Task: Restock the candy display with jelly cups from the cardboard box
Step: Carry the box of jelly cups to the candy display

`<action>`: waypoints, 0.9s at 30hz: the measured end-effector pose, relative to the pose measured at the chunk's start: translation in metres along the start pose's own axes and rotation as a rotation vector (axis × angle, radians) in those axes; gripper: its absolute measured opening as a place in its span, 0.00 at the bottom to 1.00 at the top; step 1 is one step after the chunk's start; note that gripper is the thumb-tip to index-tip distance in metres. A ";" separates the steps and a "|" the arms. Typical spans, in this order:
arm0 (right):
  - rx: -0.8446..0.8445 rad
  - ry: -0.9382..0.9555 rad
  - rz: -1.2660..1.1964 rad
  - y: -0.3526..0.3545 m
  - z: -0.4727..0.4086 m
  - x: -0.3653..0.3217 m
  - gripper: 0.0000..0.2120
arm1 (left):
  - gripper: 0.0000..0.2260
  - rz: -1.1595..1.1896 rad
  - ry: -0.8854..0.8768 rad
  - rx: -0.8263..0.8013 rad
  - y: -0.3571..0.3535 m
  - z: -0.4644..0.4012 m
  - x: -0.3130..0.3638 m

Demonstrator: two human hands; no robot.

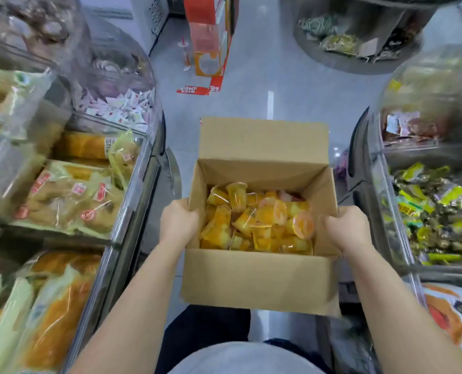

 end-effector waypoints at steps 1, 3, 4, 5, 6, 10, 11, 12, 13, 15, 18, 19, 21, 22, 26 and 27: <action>0.001 0.002 0.006 0.004 -0.021 -0.020 0.13 | 0.06 0.006 0.007 0.004 0.001 -0.023 0.015; 0.001 0.020 0.004 0.011 -0.065 -0.058 0.13 | 0.06 0.011 0.008 0.014 0.003 -0.070 0.047; 0.000 0.021 0.001 0.014 -0.086 -0.075 0.13 | 0.06 0.017 0.012 0.021 0.003 -0.093 0.064; -0.005 0.020 -0.002 0.016 -0.107 -0.091 0.14 | 0.06 0.025 0.017 0.029 0.003 -0.114 0.080; -0.012 0.020 -0.004 0.017 -0.130 -0.106 0.13 | 0.06 0.031 0.018 0.035 0.000 -0.136 0.094; -0.047 0.058 0.015 0.009 -0.235 -0.162 0.09 | 0.07 -0.010 0.059 0.056 -0.022 -0.233 0.138; -0.063 0.078 0.023 0.005 -0.265 -0.177 0.10 | 0.07 -0.011 0.074 0.062 -0.028 -0.259 0.149; -0.078 0.099 0.031 0.001 -0.295 -0.192 0.11 | 0.07 -0.010 0.086 0.069 -0.035 -0.285 0.161; -0.091 0.115 0.035 -0.003 -0.325 -0.208 0.13 | 0.07 -0.010 0.097 0.078 -0.041 -0.309 0.173; -0.114 0.134 0.037 -0.005 -0.383 -0.241 0.16 | 0.06 -0.012 0.124 0.097 -0.052 -0.353 0.200; -0.131 0.150 0.067 0.003 -0.457 -0.297 0.16 | 0.06 0.013 0.177 0.145 -0.059 -0.415 0.241; -0.131 0.170 0.088 0.005 -0.480 -0.317 0.15 | 0.06 0.031 0.192 0.168 -0.060 -0.435 0.253; -0.142 0.209 0.124 0.009 -0.524 -0.359 0.13 | 0.07 0.069 0.226 0.208 -0.061 -0.472 0.271; -0.153 0.229 0.133 0.009 -0.545 -0.381 0.13 | 0.07 0.090 0.238 0.224 -0.061 -0.491 0.278; -0.191 0.337 0.196 -0.009 -0.624 -0.467 0.14 | 0.05 0.138 0.326 0.305 -0.060 -0.584 0.295; -0.203 0.359 0.201 -0.018 -0.644 -0.490 0.14 | 0.05 0.152 0.337 0.314 -0.060 -0.610 0.298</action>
Point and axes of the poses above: each hand's wrist, its own z-axis away from the middle knuckle, its own y-axis out of the back of the hand, x = y × z, the point moved 1 cm from there along -z, towards the middle knuckle, and after that the axes turned 6 degrees about z, right-handed, at the moved point
